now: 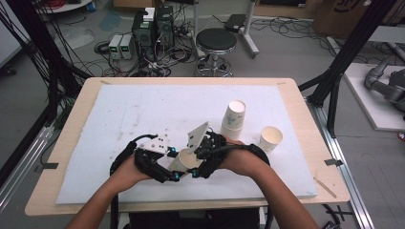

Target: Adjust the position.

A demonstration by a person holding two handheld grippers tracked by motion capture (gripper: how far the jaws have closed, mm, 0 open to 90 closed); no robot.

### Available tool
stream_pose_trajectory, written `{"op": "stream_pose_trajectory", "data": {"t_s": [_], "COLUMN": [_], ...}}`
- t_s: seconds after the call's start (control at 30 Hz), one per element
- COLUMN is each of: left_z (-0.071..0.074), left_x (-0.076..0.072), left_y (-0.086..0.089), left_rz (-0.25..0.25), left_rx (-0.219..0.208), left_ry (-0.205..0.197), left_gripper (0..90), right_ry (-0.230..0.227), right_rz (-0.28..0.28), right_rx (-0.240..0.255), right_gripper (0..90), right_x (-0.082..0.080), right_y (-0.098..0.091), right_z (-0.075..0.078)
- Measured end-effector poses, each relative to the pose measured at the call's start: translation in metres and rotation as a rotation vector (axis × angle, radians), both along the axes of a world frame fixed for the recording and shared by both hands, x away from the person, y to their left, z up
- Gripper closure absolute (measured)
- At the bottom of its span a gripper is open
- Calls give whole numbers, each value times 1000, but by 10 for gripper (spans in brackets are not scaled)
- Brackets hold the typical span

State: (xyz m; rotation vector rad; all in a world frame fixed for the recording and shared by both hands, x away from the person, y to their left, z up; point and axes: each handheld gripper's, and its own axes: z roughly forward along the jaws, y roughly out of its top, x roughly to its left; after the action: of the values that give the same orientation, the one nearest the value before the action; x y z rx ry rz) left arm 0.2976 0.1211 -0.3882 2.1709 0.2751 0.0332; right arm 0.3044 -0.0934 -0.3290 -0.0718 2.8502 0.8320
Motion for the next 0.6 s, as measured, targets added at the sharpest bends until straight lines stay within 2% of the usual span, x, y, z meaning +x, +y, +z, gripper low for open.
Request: {"op": "stream_pose_trajectory", "data": {"t_s": [0.07, 0.2, 0.37, 0.5, 0.6], "left_z": [-3, -12, -23, -28, -29], "left_x": [0, 0, 0, -1, -1], "left_y": [3, 11, 24, 32, 38], "left_rz": [20, 87, 162, 214, 246], "left_rx": [-14, -71, -128, -175, -200], "left_ry": [0, 4, -5, -22, -41], "left_gripper": [329, 324, 324, 324, 324], "right_ry": [30, 44, 74, 67, 79], "right_rz": [-25, -76, -188, -278, -321], "right_rx": [73, 204, 353, 415, 455], "right_gripper": [224, 225, 225, 224, 224], "right_x": [1, 1, 0, -3, -7], "right_y": [-8, -30, -63, -81, -91], "right_z": [3, 5, -10, -25, -36]}}
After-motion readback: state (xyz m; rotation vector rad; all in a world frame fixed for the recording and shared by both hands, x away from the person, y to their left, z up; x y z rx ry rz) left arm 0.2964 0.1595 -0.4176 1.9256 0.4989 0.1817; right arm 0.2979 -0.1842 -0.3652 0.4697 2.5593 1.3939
